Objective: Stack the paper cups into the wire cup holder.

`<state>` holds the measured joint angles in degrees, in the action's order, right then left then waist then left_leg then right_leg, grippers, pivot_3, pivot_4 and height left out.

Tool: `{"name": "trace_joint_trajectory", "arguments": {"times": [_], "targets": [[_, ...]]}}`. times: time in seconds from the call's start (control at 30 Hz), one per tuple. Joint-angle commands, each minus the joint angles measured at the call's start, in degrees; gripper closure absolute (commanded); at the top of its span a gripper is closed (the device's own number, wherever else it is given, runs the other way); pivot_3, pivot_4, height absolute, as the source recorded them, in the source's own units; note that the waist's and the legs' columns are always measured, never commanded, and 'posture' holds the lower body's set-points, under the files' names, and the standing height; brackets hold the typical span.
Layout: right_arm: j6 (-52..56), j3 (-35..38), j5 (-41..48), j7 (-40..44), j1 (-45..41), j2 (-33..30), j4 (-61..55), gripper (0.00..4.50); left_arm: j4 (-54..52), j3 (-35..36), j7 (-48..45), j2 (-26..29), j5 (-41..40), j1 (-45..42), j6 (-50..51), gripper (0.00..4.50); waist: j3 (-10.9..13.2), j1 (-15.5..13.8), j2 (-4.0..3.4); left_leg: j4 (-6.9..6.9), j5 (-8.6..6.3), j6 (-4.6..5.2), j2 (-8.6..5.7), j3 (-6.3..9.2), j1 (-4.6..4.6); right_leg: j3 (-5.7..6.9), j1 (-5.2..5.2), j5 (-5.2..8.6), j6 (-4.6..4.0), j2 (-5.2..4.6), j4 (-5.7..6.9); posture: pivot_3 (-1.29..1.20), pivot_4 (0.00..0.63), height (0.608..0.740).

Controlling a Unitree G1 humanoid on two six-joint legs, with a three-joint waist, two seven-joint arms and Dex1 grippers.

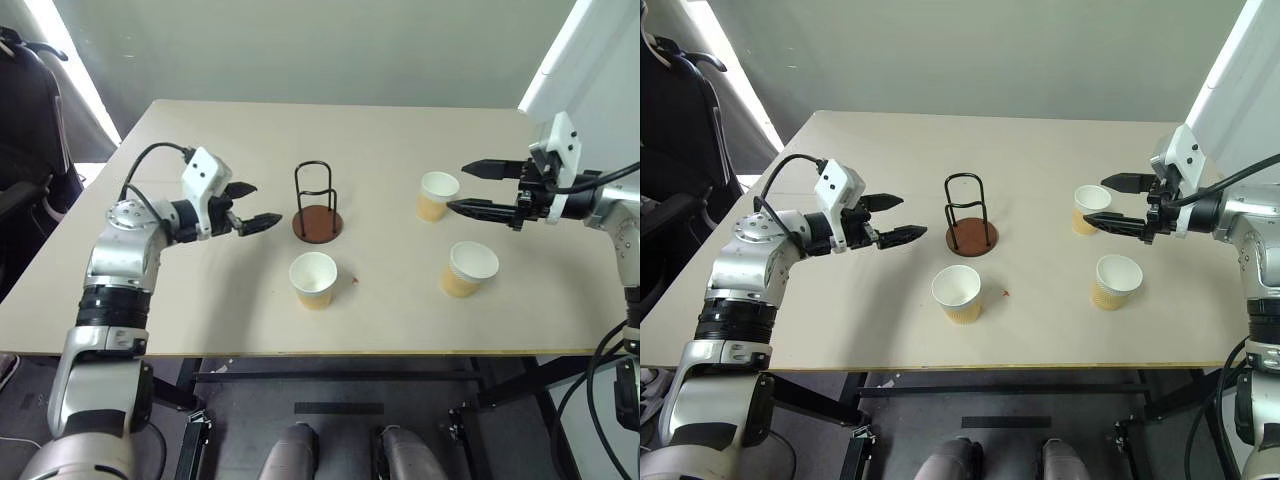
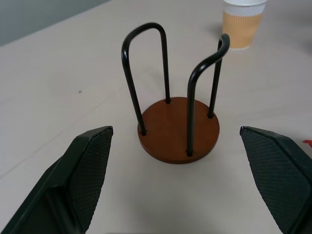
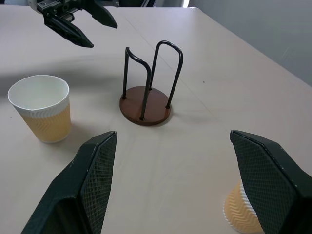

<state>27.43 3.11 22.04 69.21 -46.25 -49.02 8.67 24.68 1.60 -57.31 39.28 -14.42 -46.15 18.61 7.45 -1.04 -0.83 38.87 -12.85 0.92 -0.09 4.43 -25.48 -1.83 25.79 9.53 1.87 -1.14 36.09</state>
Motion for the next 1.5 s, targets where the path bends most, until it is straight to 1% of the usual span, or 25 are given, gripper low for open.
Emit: {"name": "trace_joint_trajectory", "arguments": {"times": [0.03, 0.5, 0.73, 0.9, 1.07, 1.3, 1.43, 1.5], "targets": [[-1.31, 0.51, -0.47, 0.40, -1.65, -1.11, -0.33, 0.76, -0.87, 1.55, 0.42, 0.32, -0.06, -1.43, -1.64, 0.00, 0.00, 0.00, 0.00, 0.00, 0.00, 0.00, 0.00, 0.00, 0.00, 0.00, 0.00, 0.00, 0.00, 0.00, 0.00, 0.00, 0.150, 0.740], [-2.24, 0.24, -1.59, 0.88, -1.58, -1.37, 0.98, 0.76, -0.20, 1.49, 1.65, -0.30, -0.34, -1.58, -2.90, 0.00, 0.00, -0.02, 0.00, 0.01, 0.00, 0.00, 0.00, 0.00, 0.00, 0.00, -0.01, 0.00, 0.00, 0.00, 0.00, 0.00, 0.150, 0.740], [-0.66, 1.57, -0.67, 0.14, 0.54, -2.13, -2.17, 0.76, 1.29, 0.01, 0.45, -2.50, 0.07, -2.71, -4.01, 0.00, 0.00, -0.12, 0.00, 0.01, 0.00, 0.00, 0.00, 0.00, 0.00, 0.01, -0.02, -0.01, 0.02, 0.00, 0.00, 0.00, 0.150, 0.740], [-0.14, 2.13, -0.40, -0.59, 1.31, -2.38, -3.11, 0.76, 5.04, -0.37, 1.18, -4.43, 1.46, -5.09, -6.33, 0.00, 0.00, -0.17, 0.00, 0.04, 0.00, 0.01, 0.00, 0.00, 0.00, 0.01, -0.04, -0.03, 0.05, 0.00, 0.00, 0.00, 0.150, 0.740], [0.02, 2.19, -0.30, -1.06, 1.29, -2.33, -3.36, 0.76, 10.94, -0.11, 3.45, -6.35, 3.16, -8.46, -8.94, 0.00, 0.00, -0.13, 0.00, 0.05, 0.01, 0.02, 0.00, 0.00, 0.01, 0.01, -0.04, -0.07, 0.11, 0.00, 0.00, 0.00, 0.150, 0.740], [0.20, 2.14, -0.12, -1.40, 1.24, -2.35, -3.71, 0.76, 12.46, -2.36, 1.22, -7.97, 5.08, -8.36, -10.10, 0.00, 0.00, -0.24, 0.00, 0.04, 0.01, 0.03, 0.00, 0.00, -0.01, 0.01, -0.05, -0.08, 0.13, 0.00, -0.05, 0.00, 0.150, 0.740], [0.31, 2.14, -0.08, -1.53, 1.31, -2.53, -3.90, 0.76, 10.84, -3.14, -2.88, -8.09, 3.97, -7.48, -7.55, 0.00, 0.00, -0.25, 0.00, 0.06, 0.02, 0.05, -0.01, -0.01, -0.02, 0.01, -0.06, -0.09, 0.15, 0.00, -0.06, 0.00, 0.150, 0.740], [0.40, 2.17, -0.04, -1.59, 1.33, -2.57, -3.99, 0.76, 11.86, -3.23, -2.37, -8.02, 5.00, -7.77, -8.61, 0.00, 0.00, -0.24, 0.00, 0.05, 0.02, 0.05, 0.00, 0.00, -0.01, 0.01, -0.05, -0.09, 0.15, 0.00, -0.05, 0.00, 0.150, 0.740]]}}
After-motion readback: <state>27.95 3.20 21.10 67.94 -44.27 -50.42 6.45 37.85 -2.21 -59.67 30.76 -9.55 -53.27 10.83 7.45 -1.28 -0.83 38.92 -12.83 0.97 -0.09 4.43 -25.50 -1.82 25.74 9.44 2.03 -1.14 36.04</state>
